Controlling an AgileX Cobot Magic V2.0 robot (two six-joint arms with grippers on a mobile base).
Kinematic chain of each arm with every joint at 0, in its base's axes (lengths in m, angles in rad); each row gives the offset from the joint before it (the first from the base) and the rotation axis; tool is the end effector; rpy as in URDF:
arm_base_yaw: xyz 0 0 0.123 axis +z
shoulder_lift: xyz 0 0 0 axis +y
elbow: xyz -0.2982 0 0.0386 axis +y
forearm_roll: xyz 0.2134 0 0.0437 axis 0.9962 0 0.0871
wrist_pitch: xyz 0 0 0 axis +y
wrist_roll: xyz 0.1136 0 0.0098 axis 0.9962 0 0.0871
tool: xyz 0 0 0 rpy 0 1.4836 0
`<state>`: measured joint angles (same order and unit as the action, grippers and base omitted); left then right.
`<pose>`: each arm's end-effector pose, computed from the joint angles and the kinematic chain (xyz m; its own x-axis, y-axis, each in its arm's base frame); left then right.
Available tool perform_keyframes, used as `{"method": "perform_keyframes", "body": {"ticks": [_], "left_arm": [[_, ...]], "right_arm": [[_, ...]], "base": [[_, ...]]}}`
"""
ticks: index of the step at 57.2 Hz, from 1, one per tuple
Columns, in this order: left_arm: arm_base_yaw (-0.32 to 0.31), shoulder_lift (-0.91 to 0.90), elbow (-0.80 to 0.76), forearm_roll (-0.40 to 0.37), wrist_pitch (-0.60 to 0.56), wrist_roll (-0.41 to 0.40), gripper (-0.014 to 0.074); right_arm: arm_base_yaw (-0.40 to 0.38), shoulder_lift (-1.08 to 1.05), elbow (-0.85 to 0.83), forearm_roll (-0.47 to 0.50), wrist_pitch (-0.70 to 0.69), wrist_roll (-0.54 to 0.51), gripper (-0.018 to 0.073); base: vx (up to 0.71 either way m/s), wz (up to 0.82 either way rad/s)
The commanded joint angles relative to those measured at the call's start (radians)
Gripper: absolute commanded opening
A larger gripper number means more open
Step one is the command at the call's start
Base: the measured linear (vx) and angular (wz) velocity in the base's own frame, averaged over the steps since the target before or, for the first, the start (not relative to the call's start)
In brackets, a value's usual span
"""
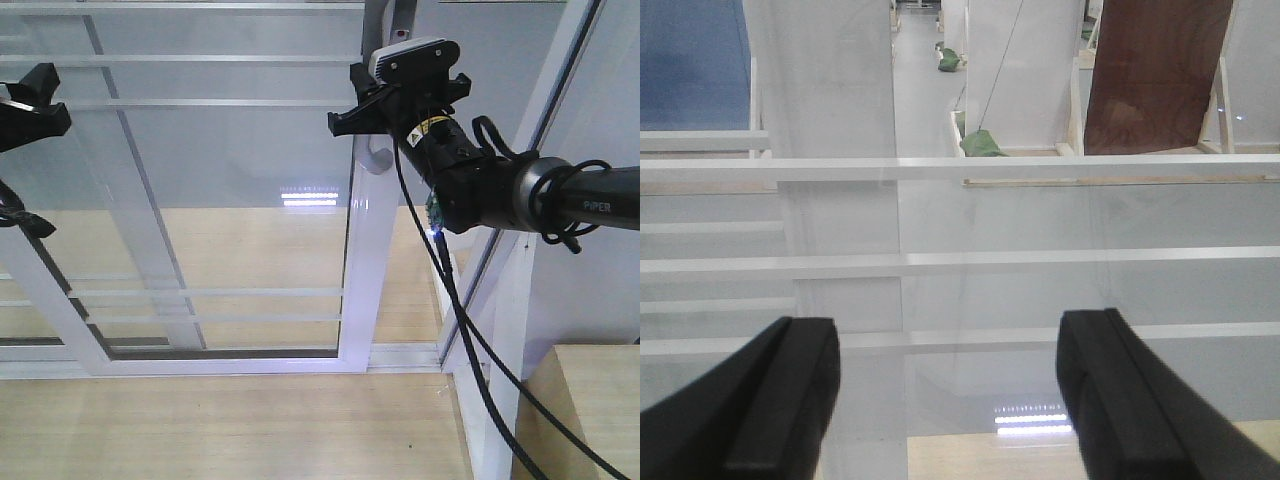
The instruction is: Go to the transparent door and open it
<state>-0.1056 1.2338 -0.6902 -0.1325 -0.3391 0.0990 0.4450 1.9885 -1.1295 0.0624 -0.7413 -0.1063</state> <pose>0.2552 -0.0220 0.3304 -0.1207 -0.0134 -0.9926 0.0588 0.9981 -0.0206 0.4016 0.1862 0.2431 -0.0047 -0.0689 -0.9976 -0.3931 0.9174 -0.0615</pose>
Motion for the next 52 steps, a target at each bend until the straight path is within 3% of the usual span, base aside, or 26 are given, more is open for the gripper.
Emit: {"method": "perform_keyframes", "body": {"ticks": [1,11,21,27,33,42,52], "left_arm": [[-0.005,-0.024,-0.039,-0.004,-0.078,-0.008,0.0559],[-0.005,-0.023,-0.039,-0.004,-0.081,-0.008,0.0559],[-0.005,-0.023,-0.039,-0.004,-0.083,-0.009,0.0559],[-0.008,-0.023,-0.039,-0.003,-0.083,-0.011,0.0559],[-0.016,-0.02,-0.039,0.001,-0.083,-0.011,0.0559],[-0.074,0.013,-0.039,0.075,-0.084,-0.012,0.0559],[-0.181,0.082,-0.039,0.111,-0.105,-0.062,0.0559]], "right_arm": [[0.098,-0.097,0.031,-0.165,-0.102,-0.02,-0.0009],[0.155,-0.095,0.029,-0.184,-0.106,-0.017,-0.0009],[0.191,-0.095,0.03,-0.265,-0.106,-0.006,-0.0009],[0.192,-0.105,0.033,-0.253,-0.101,-0.015,-0.0009],[0.18,-0.136,0.044,-0.136,-0.09,-0.032,-0.0009],[0.166,-0.239,0.156,0.079,-0.092,-0.108,-0.0009],[0.145,-0.381,0.383,0.179,-0.124,-0.214,-0.0009]], "base": [[0.0,0.0],[0.0,0.0],[-0.01,-0.01],[0.0,0.0],[0.0,0.0],[0.0,0.0],[0.0,0.0]]}}
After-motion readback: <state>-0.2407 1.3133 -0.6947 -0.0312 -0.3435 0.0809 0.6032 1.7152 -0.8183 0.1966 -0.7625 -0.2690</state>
